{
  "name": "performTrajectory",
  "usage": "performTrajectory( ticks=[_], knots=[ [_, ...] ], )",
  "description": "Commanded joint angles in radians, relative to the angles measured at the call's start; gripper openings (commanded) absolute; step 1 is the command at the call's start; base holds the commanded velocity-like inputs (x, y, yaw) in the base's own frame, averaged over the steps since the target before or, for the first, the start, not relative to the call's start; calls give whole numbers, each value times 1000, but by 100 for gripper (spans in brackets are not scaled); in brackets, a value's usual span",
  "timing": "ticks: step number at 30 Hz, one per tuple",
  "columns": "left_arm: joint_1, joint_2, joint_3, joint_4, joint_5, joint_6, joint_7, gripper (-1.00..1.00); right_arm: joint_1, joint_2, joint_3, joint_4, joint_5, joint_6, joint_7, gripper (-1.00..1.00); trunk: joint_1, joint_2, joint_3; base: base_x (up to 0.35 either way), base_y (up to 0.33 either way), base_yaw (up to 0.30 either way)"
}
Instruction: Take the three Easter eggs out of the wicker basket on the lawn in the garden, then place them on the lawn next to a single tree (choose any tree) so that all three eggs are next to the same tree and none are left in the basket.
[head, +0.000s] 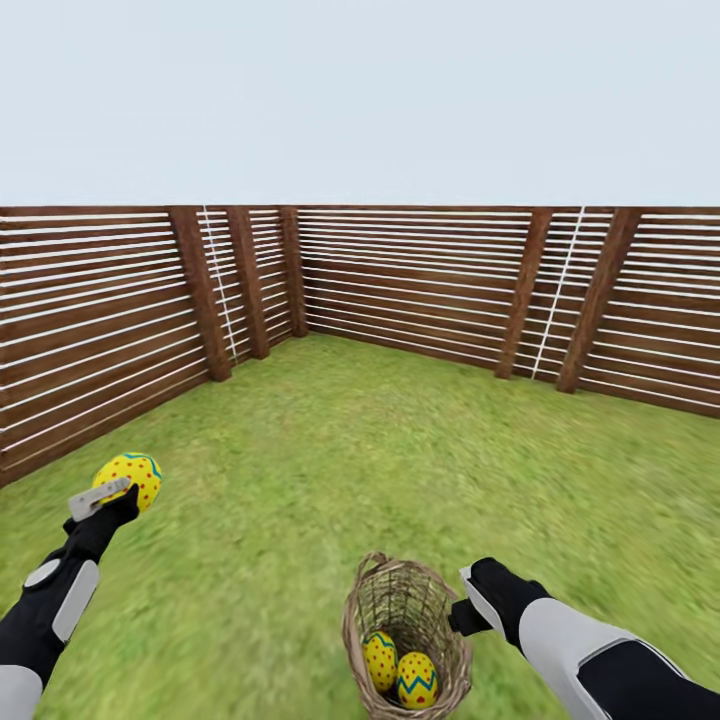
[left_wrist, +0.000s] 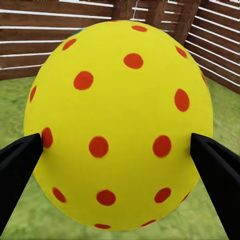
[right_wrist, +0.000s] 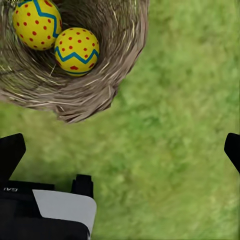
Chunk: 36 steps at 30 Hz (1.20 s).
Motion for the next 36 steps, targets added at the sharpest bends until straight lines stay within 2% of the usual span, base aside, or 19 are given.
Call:
performTrajectory(
  ticks=[1, 5, 9, 24, 36],
  knots=[
    [-1, 0, 1, 0, 10, 0, -11, -100, 0, 0, 8, -2, -11, 5, -3, 100, -4, 6, 2, 0, 0, 235],
    [-1, 3, 0, 0, 8, 7, -9, -100, 0, 1, 8, 0, -11, 5, -3, 100, -8, 13, 5, 0, 0, 234],
    [-1, 4, -3, -1, 5, 9, -8, -100, 0, 14, 8, 0, -11, 4, -3, 100, -15, 27, 11, 0, 0, 198],
    [-1, -3, -8, 11, 2, 8, -14, -100, 0, 12, 8, 0, -11, 3, -8, 100, -15, 27, 11, 0, 0, 20],
    [-1, -6, -10, 10, 1, 8, -14, -100, 0, 12, 8, 0, -10, 3, -10, 100, -15, 27, 11, 0, 0, 279]
  ],
)
